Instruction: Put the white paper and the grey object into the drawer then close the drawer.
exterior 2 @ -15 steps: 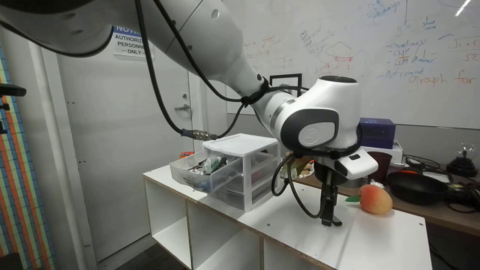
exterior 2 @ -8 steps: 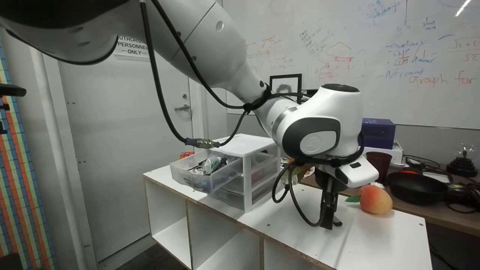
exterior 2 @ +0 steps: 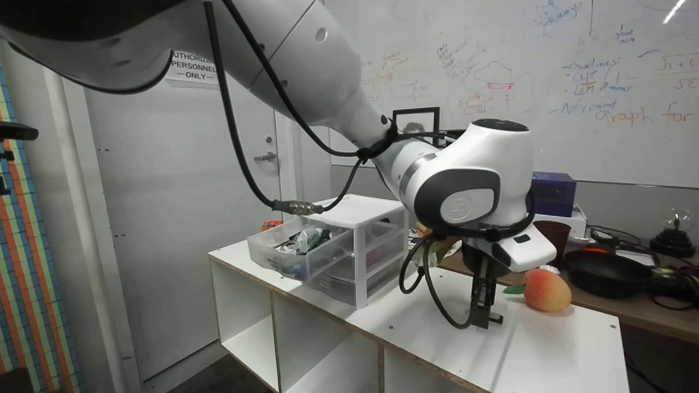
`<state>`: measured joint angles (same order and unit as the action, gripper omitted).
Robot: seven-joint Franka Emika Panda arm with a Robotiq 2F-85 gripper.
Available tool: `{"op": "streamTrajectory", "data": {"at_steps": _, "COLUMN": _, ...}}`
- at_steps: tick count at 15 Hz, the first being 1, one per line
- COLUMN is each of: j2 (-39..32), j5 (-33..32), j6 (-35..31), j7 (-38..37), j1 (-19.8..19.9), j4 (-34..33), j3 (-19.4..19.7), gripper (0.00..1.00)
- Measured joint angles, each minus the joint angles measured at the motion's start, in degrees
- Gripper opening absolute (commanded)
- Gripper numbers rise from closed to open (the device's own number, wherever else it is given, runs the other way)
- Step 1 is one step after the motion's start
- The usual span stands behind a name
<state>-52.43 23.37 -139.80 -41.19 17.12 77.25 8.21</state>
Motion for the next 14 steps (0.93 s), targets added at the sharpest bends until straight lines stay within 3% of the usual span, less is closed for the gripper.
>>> {"op": "streamTrajectory", "data": {"at_steps": 8, "j2": 2.3, "j5": -0.8, "j6": 4.1, "j7": 1.2, "j1": -0.8, "j4": 0.5, "j3": -0.3, "gripper": 0.11}}
{"op": "streamTrajectory", "data": {"at_steps": 14, "j2": 16.6, "j5": -6.7, "j6": 15.9, "j7": 4.2, "j1": -5.4, "j4": 7.8, "j3": -0.1, "gripper": 0.11}}
